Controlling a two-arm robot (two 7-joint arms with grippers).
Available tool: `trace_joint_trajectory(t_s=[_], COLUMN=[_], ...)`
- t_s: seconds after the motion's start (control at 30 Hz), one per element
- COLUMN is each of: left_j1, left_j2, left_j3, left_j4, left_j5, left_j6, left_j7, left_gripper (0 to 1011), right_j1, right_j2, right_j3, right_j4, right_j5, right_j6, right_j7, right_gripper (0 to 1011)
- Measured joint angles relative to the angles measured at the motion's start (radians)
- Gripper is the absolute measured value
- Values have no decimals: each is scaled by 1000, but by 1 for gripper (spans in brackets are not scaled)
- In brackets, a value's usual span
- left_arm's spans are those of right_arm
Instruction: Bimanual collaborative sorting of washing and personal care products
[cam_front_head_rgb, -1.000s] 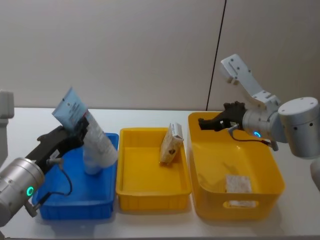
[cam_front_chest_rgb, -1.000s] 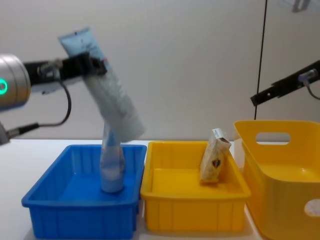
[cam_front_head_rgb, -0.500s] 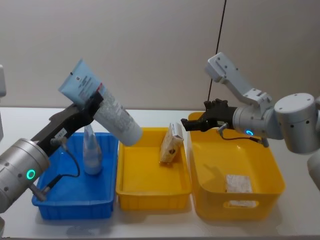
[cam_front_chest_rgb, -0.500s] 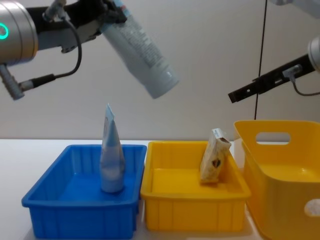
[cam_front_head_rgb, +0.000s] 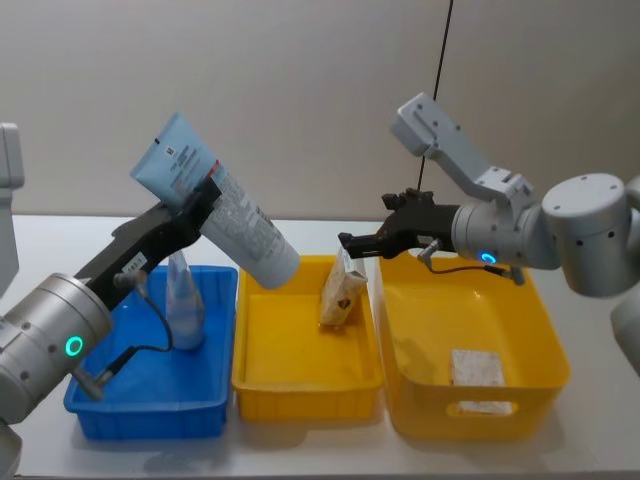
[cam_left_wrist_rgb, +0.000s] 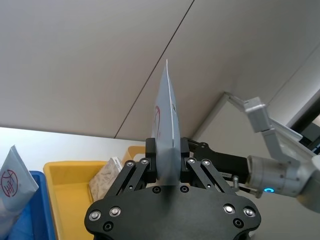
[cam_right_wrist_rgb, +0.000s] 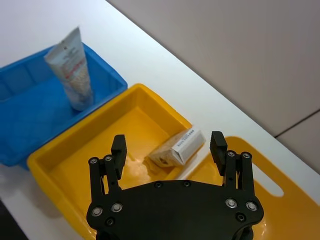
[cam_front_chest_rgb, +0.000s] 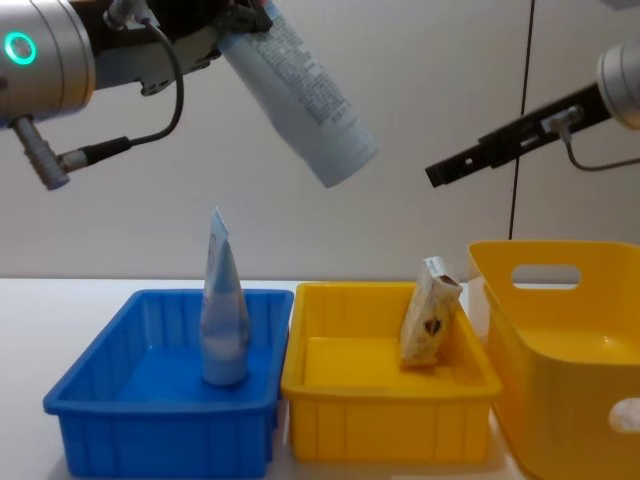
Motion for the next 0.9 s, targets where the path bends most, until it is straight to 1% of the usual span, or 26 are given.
trace_joint_trajectory(t_s=[0.17,0.27,0.37,0.4,0.47,0.5,0.57,0.6,0.7,0.8,0.9], left_j1=[-9,-22,-29,-34,-38,-43,-47,-49,-56,-63,-68], left_j2=[-5,-10,-13,-15,-17,-18,-19,-20,-22,-23,-24], left_j3=[8,15,19,21,22,23,24,24,27,31,36], left_j4=[17,35,44,50,56,61,66,68,77,86,93], left_j5=[12,20,25,29,32,34,37,38,40,42,42], left_j6=[-15,-27,-36,-42,-47,-53,-58,-61,-70,-76,-81], left_j7=[15,24,30,35,39,43,47,48,52,55,57], left_gripper=[222,222,222,222,222,222,222,222,222,222,222], right_j1=[8,15,20,23,26,29,30,30,30,25,22], right_j2=[13,25,34,41,49,58,67,78,95,127,142], right_j3=[-7,-13,-17,-19,-22,-24,-27,-27,-27,-23,-20], right_j4=[-19,-34,-45,-52,-61,-69,-82,-95,-117,-156,-174], right_j5=[19,37,49,60,69,81,91,104,123,151,162], right_j6=[-6,-7,-5,-2,3,11,19,31,50,81,96], right_j7=[49,93,122,145,167,193,214,241,272,317,336], right_gripper=[1004,1004,1004,1004,1004,1004,1004,1004,1004,1004,1004])
